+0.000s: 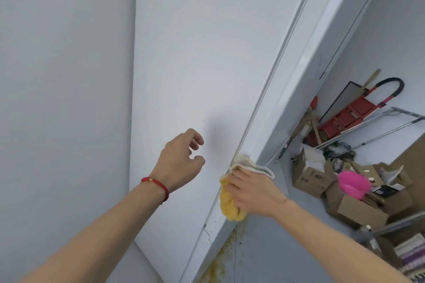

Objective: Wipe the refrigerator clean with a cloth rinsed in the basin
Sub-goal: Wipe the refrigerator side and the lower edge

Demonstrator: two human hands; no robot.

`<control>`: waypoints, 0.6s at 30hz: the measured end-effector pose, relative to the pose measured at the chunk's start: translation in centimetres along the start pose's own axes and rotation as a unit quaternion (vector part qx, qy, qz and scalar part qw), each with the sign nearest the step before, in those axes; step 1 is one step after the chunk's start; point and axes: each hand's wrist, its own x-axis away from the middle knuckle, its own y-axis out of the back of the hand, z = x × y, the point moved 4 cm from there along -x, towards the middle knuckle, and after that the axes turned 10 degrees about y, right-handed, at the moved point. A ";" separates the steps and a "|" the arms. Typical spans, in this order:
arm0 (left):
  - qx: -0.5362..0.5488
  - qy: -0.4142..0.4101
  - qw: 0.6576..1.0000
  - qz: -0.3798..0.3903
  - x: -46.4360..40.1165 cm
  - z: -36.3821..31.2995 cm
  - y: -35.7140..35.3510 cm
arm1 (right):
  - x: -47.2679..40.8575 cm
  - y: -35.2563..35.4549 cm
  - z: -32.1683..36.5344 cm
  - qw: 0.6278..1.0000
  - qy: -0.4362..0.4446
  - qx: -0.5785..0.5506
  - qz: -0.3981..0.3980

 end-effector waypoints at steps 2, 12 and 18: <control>-0.025 -0.042 0.999 0.003 -0.7 -1.4 0.1 | 0.6 4.3 -4.3 0.996 -0.035 0.015 -0.084; 0.047 0.063 0.997 -0.026 -0.3 3.0 -2.8 | -1.3 10.5 -10.4 0.944 -0.225 0.107 -0.216; 0.057 0.133 0.989 -0.016 0.5 5.9 -7.6 | -1.9 -4.8 5.5 0.994 -0.039 -0.027 0.100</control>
